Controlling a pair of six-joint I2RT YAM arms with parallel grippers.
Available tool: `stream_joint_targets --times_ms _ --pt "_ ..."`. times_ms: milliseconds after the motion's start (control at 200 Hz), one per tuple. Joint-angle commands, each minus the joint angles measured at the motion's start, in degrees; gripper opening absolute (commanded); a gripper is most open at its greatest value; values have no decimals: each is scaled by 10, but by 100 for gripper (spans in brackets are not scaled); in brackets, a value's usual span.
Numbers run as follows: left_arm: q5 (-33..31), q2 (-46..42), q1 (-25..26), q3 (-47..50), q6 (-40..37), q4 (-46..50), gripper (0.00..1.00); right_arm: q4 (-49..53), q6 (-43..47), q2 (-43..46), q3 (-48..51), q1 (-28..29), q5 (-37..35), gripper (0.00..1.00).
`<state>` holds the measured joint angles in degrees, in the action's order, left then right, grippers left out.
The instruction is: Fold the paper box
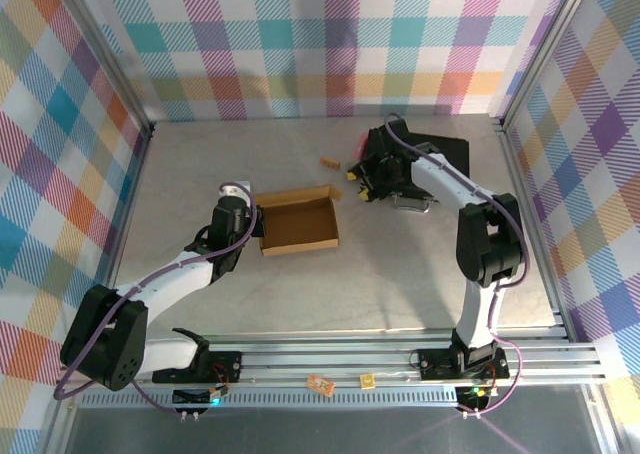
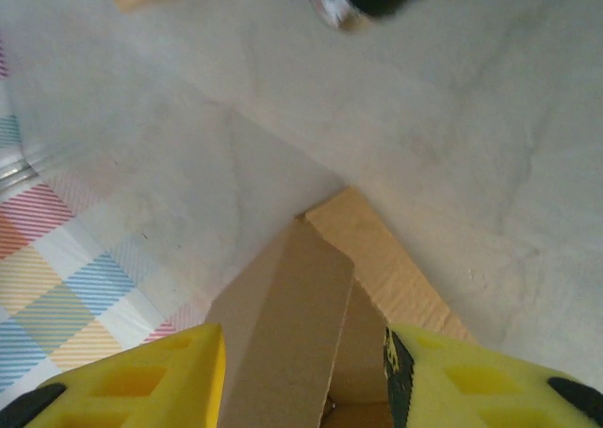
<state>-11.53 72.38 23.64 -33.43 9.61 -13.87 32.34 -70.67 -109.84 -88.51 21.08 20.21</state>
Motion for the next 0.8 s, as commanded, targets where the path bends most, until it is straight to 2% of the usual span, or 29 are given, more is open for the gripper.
stream_joint_targets --times_ms 0,210,465,690,795 --pt "3 9 10 1 10 19 0 18 -39 -3 -51 3 56 47" --pt "3 7 11 -2 12 18 0 8 -58 -24 -46 15 77 46" --pt "15 10 10 -25 16 30 0 61 4 -53 -106 13 54 45" --pt "12 16 10 -50 16 50 0 64 -22 -55 -94 21 81 46" --pt "15 21 10 -54 17 51 0 35 -49 -46 -64 23 92 46"
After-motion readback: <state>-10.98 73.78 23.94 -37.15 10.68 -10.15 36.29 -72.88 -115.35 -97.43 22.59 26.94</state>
